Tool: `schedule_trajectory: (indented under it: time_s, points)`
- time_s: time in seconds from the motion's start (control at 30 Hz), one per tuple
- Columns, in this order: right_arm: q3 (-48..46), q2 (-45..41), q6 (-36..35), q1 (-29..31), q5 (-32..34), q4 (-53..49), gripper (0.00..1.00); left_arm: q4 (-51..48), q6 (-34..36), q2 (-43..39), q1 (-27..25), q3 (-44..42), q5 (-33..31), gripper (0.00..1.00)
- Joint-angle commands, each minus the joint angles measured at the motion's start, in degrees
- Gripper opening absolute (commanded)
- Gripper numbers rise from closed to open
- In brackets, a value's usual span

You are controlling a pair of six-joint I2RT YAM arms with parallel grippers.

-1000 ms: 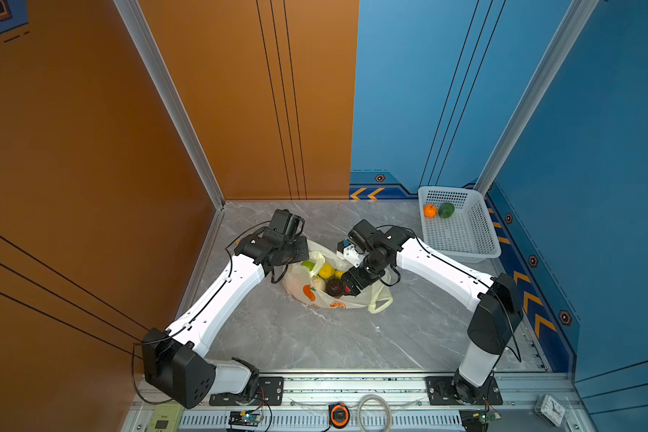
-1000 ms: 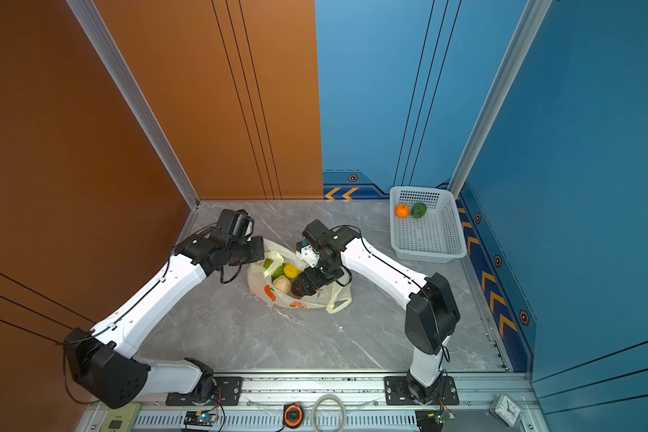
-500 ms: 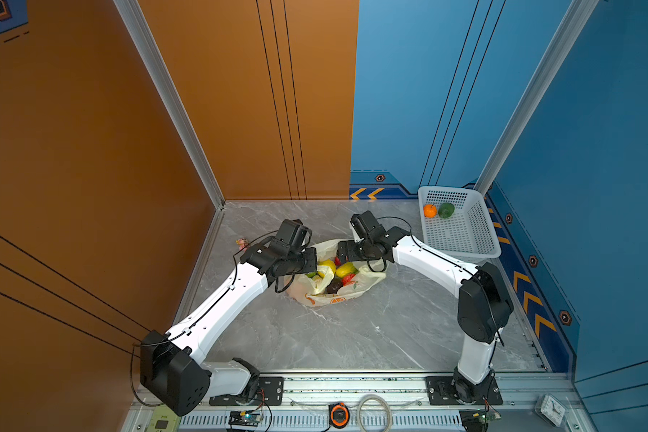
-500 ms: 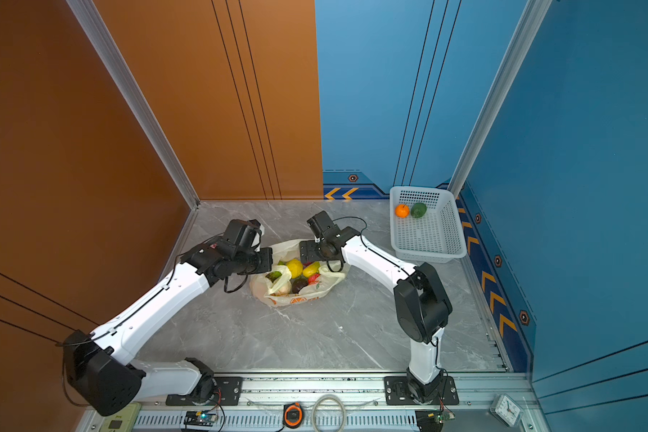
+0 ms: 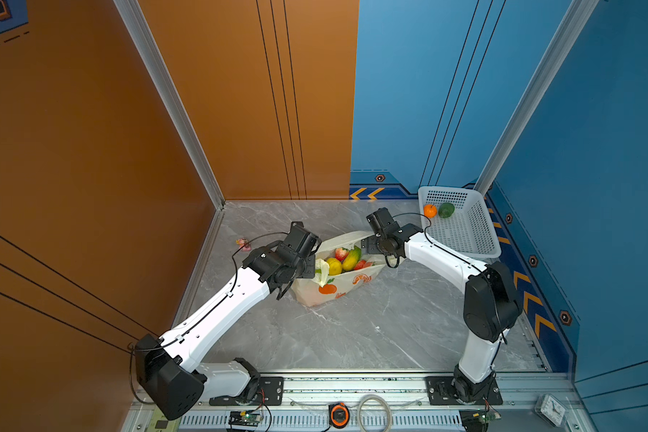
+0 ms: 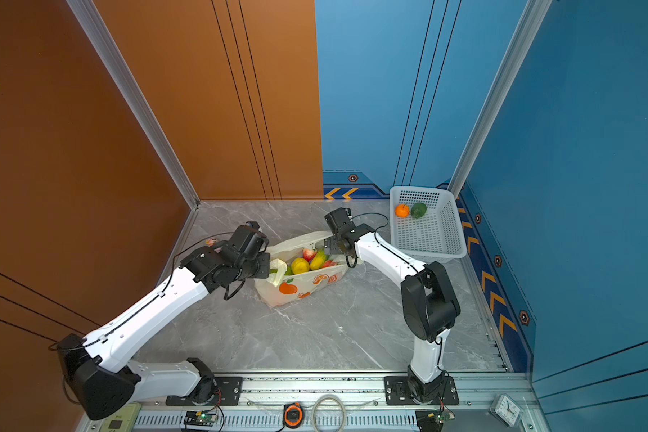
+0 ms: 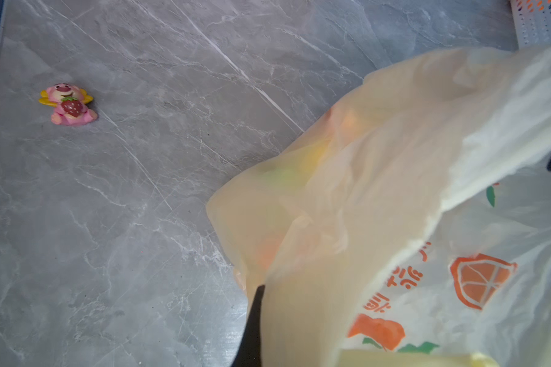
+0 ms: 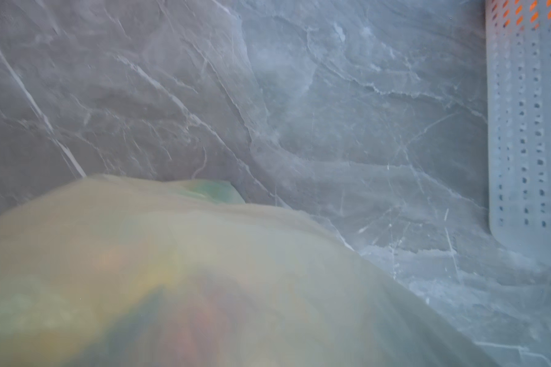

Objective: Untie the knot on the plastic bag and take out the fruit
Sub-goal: 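Pull the bag edges apart with both grippers to expose the fruit inside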

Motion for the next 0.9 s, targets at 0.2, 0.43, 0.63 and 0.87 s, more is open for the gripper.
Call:
schedule_trajectory:
  time_s: [0.2,0.43,0.63,0.87]
  points:
    - [-15.32,-17.22,2.85,1.43,2.04,-11.63,0.98,-0.02,-2.21,-2.43,-4.12,-1.2,0.75,0.0]
    - [-15.49,-18.01,-1.24,5.91,-8.57,-11.07,1.0,5.63,-2.74,-1.79,-6.3,-3.34,4.32,0.0]
    - [-11.17,-17.02,1.01,11.26,-13.36,-11.44,1.0,6.1,-2.3,-0.44,-6.66,-2.49,3.27,0.0]
    - [-5.74,-10.48,4.14,12.16,-14.26,-7.27,1.0,6.61,-3.76,-2.67,-2.8,-2.8,11.18,0.44]
